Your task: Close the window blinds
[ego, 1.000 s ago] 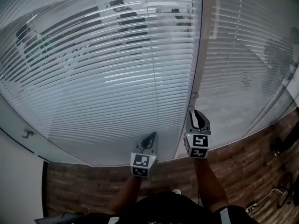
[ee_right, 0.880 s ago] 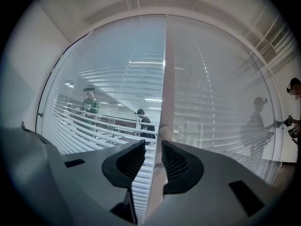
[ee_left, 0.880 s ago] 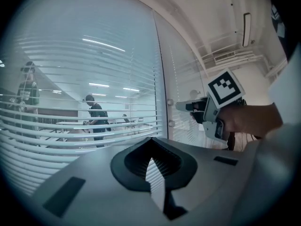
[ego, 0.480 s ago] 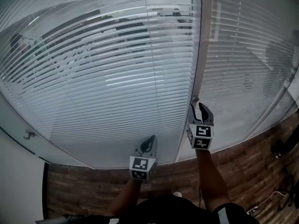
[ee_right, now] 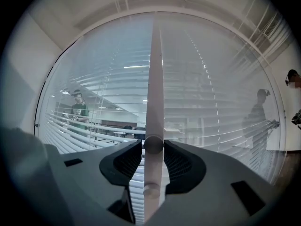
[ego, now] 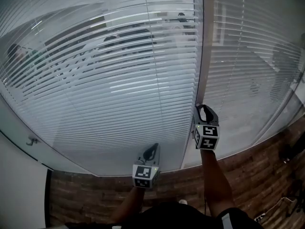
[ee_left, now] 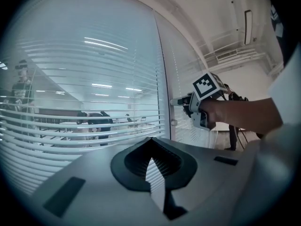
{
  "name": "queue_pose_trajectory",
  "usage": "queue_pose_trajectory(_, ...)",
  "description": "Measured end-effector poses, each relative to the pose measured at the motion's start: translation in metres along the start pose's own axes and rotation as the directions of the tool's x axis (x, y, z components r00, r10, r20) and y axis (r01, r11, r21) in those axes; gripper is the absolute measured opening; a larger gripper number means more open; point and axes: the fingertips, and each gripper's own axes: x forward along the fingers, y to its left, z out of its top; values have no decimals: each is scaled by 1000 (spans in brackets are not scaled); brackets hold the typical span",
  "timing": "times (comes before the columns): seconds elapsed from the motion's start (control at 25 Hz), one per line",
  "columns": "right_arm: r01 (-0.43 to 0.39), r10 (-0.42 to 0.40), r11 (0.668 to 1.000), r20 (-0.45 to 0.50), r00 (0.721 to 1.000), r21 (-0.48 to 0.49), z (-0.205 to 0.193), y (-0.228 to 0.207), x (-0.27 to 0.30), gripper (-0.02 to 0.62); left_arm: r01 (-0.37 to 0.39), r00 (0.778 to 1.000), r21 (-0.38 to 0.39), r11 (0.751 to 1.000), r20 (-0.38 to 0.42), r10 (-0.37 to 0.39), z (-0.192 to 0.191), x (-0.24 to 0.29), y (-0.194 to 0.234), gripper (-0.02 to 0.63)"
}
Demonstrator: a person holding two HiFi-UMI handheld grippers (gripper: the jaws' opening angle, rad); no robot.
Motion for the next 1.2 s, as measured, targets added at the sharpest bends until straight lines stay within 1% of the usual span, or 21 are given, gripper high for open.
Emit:
queue_pose_trajectory(0.2, 6, -6, 1000, 13, 1000, -5, -2, -3, 4, 137, -15, 1000, 23, 1000, -16, 15, 2, 0, 3, 0)
queue_pose_trajectory(0.36, 3, -3, 1000, 23, 1000, -3, -1, -1, 3, 127, -14, 1000, 1, 1000, -14, 14, -2, 0, 4, 0)
queue_pose_trajectory(0.52, -6, 6, 1000, 22, 1000, -4, -1, -2, 3, 127, -13, 1000, 14, 1000, -7, 14, -3, 0, 4, 0)
queue_pose_trajectory(0.6, -7, 7, 1000, 23, 1000, -3, -1, -2, 4, 127, -16, 1000, 12, 1000, -17, 16, -4, 0, 5, 0)
queue_pose_trajectory(0.68, -9, 9, 1000, 25, 1000, -2, -3, -3, 5, 126, -28, 999, 1, 1000, -37, 28, -8, -2, 8, 0)
queue_pose_trajectory(0.76, -10, 11, 1000, 24, 1000, -12, -3, -3, 5, 126, -28, 999, -19, 999, -35, 28, -13, -2, 10, 0)
queue_pose_trajectory(0.88, -12, 13, 998, 19, 1000, -62, -2, -2, 4, 126, -31, 999, -24, 999, -36, 30, -10, -5, 12, 0)
queue_pose_trajectory(1.0, -22, 24, 989, 7, 1000, -147, 0, 1, 3, 126, -41, 998, -30, 999, -46, 39, -8, -8, 13, 0)
queue_pose_trajectory(1.08, -36, 37, 981, 3, 999, -193, 4, 6, 2, 126, -40, 999, -33, 999, -38, 38, -9, -9, 14, 0)
queue_pose_trajectory(1.12, -38, 39, 973, 0, 999, -228, 4, 7, 2, 126, -37, 999, -33, 999, -28, 36, -11, -9, 14, 0)
queue_pose_trajectory(1.2, -31, 31, 945, -7, 1000, -326, 8, 6, 1, 126, -33, 999, -34, 999, -19, 32, -12, -10, 13, 0)
